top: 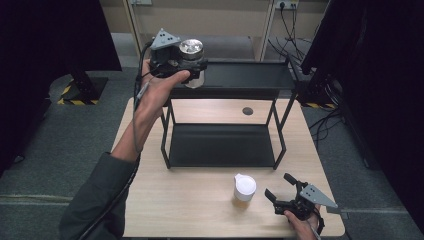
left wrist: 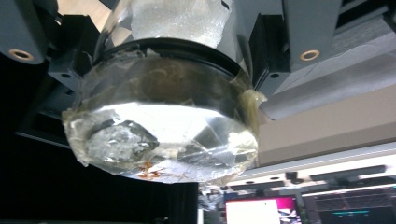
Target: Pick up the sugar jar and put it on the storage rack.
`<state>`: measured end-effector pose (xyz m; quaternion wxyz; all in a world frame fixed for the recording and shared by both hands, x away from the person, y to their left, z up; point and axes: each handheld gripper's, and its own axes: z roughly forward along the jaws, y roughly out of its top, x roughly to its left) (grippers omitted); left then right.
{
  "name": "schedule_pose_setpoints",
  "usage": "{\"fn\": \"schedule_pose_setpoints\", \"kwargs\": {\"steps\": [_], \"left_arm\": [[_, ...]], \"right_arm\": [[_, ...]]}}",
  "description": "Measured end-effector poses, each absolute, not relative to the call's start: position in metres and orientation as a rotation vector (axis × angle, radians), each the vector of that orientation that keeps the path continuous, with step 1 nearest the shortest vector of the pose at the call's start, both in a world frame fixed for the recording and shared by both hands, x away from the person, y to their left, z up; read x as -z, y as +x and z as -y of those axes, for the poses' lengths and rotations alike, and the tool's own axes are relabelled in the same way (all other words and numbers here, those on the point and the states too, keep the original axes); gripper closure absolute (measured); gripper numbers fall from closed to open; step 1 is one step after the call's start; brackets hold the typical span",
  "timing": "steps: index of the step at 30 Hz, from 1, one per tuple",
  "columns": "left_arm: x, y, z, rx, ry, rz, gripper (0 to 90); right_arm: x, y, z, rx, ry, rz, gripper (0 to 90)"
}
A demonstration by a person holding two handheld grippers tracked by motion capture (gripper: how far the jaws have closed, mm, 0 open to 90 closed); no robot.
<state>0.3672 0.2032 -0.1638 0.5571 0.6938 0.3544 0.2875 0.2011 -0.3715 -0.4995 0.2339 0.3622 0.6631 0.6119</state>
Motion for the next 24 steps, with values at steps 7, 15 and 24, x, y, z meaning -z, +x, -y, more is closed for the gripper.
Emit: {"fn": "schedule_pose_setpoints", "kwargs": {"steps": [7, 15, 24], "left_arm": [[0.167, 0.378, -0.194, -0.714, 1.62, -0.87, 31.1], [0.176, 0.387, -0.187, -0.757, 1.603, -0.903, 31.1], [0.184, 0.393, -0.184, -0.777, 1.588, -0.926, 31.1]], "right_arm": [[0.5, 0.201, 0.372, -1.683, 0.993, -1.818, 0.5], [0.5, 0.201, 0.373, -1.684, 0.993, -1.816, 0.5], [0.5, 0.201, 0.373, -1.684, 0.991, -1.82, 0.6]]}}
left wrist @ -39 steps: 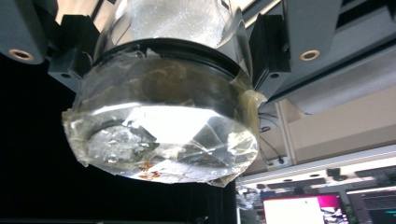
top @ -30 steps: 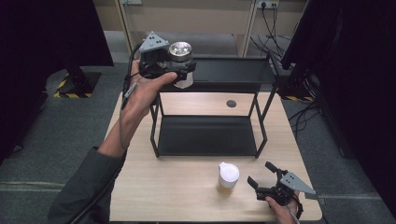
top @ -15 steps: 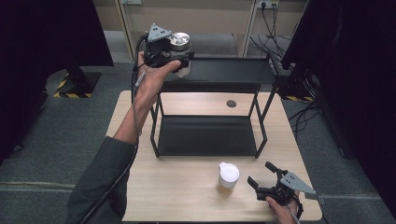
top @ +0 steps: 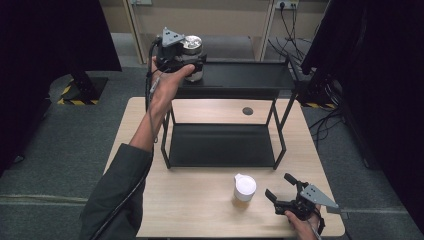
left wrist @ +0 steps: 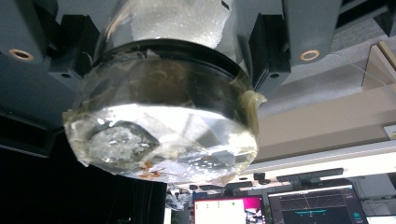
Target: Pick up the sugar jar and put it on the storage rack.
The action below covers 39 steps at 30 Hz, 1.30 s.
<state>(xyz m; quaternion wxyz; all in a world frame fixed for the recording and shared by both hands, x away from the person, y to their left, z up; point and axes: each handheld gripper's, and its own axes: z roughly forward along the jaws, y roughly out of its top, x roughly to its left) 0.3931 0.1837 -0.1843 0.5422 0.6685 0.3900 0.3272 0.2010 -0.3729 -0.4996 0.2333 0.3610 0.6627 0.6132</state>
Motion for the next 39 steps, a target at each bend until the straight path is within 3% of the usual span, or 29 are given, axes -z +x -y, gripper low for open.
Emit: {"fn": "schedule_pose_setpoints", "kwargs": {"steps": [17, 21, 28, 39], "left_arm": [[0.196, 0.395, -0.179, -0.807, 1.561, -0.947, 30.4], [0.196, 0.392, -0.179, -0.82, 1.542, -0.967, 14.9], [0.195, 0.387, -0.178, -0.818, 1.524, -0.993, 1.4], [0.194, 0.373, -0.177, -0.809, 1.523, -0.985, 0.0]], "right_arm": [[0.5, 0.201, 0.372, -1.685, 0.991, -1.823, 0.5], [0.5, 0.201, 0.372, -1.687, 0.993, -1.82, 0.5], [0.5, 0.201, 0.372, -1.685, 0.989, -1.823, 0.5], [0.5, 0.201, 0.371, -1.682, 0.985, -1.824, 0.5]]}}
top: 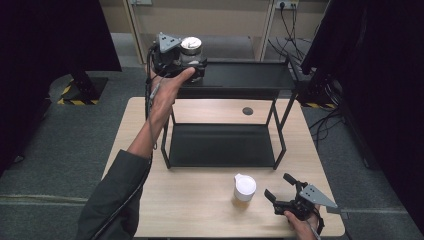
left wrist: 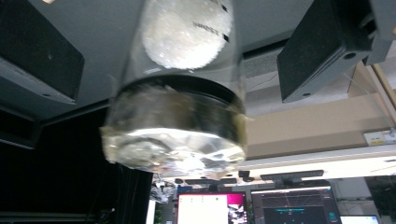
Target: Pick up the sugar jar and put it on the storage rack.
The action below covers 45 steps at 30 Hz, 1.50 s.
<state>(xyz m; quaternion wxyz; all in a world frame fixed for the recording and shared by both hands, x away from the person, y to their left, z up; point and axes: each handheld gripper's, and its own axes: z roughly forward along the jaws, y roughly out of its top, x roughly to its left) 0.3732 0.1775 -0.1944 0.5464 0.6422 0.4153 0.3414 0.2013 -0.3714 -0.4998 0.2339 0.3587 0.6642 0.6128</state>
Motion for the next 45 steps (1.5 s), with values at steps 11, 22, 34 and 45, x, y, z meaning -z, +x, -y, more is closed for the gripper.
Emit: {"fn": "schedule_pose_setpoints", "kwargs": {"steps": [11, 22, 34, 45], "left_arm": [[0.208, 0.357, -0.179, -0.761, 1.507, -0.957, 0.2], [0.223, 0.333, -0.192, -0.728, 1.494, -0.883, 0.2], [0.245, 0.309, -0.202, -0.687, 1.48, -0.805, 0.3], [0.268, 0.292, -0.199, -0.625, 1.494, -0.736, 0.4]], "right_arm": [[0.5, 0.201, 0.371, -1.682, 0.984, -1.823, 0.5], [0.5, 0.201, 0.372, -1.684, 0.99, -1.82, 0.5], [0.5, 0.201, 0.371, -1.685, 0.989, -1.817, 0.5], [0.5, 0.201, 0.371, -1.69, 0.986, -1.817, 0.5]]}}
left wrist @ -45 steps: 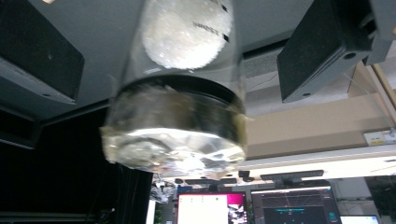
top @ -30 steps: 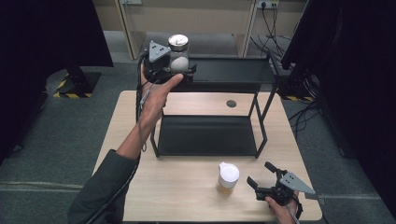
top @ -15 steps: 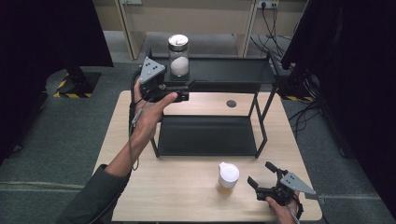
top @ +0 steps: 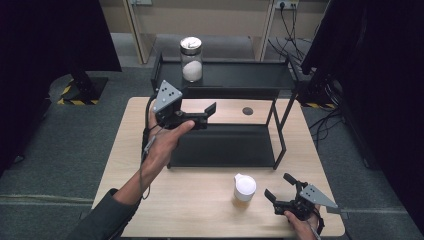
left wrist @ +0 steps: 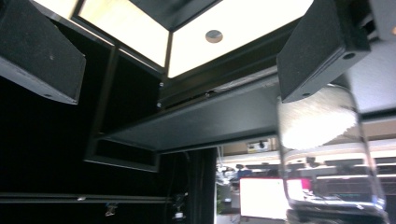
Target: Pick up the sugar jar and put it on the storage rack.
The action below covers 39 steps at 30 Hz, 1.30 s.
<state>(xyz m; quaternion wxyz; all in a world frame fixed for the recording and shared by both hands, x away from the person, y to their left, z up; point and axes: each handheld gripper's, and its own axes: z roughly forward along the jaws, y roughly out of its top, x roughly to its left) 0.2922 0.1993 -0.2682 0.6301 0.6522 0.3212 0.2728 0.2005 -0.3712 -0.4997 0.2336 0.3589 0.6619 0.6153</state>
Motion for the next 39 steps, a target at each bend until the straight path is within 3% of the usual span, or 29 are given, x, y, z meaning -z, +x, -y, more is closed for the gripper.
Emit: {"fn": "schedule_pose_setpoints", "kwargs": {"steps": [20, 39], "left_arm": [[0.324, 0.281, -0.21, -0.501, 1.484, -0.702, 0.4], [0.383, 0.261, -0.205, -0.512, 1.55, -0.671, 0.5]], "right_arm": [[0.5, 0.201, 0.371, -1.684, 0.985, -1.823, 0.5], [0.5, 0.201, 0.371, -1.687, 0.98, -1.822, 0.5]]}}
